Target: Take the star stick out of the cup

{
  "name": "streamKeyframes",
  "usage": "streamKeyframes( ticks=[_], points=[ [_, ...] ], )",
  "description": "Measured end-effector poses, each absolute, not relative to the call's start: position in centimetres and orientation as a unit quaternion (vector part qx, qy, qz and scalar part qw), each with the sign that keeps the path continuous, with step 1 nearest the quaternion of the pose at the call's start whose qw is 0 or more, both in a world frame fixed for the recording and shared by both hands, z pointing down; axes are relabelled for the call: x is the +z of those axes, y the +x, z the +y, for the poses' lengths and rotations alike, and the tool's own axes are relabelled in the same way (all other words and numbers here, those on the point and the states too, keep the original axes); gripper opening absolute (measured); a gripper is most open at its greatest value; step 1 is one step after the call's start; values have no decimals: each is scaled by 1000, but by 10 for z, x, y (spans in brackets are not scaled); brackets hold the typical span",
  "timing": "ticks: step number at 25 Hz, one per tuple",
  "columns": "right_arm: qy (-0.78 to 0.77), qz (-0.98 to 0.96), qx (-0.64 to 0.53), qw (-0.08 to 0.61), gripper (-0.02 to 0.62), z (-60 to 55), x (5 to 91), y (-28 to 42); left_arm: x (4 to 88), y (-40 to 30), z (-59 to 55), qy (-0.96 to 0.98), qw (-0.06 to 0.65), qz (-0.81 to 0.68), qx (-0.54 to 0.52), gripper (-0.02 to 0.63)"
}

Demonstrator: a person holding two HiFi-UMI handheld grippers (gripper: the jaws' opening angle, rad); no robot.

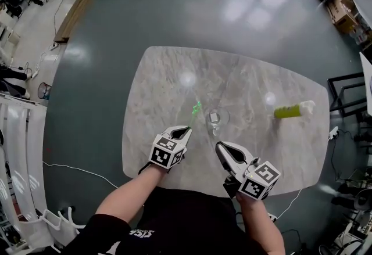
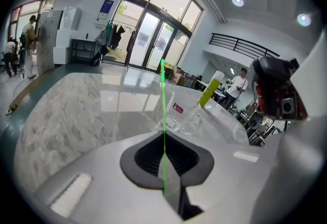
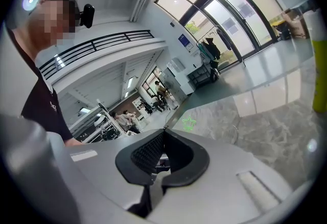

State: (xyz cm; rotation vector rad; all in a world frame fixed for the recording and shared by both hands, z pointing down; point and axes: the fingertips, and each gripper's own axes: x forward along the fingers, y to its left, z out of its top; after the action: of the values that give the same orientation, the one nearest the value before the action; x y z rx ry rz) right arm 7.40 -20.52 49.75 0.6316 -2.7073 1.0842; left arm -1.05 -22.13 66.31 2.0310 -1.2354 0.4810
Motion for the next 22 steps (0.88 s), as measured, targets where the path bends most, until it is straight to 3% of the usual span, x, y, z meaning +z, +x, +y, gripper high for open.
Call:
streamKeyframes(
  ticks=[14,22],
  points=[
    [230,-897,369,82,14,-194,502,82,703,-15,-223,775,364,-472,211,38],
    [251,-899,351,75,14,-183,486,91,679,-15,-220,785,353,-476,182,49]
  ],
)
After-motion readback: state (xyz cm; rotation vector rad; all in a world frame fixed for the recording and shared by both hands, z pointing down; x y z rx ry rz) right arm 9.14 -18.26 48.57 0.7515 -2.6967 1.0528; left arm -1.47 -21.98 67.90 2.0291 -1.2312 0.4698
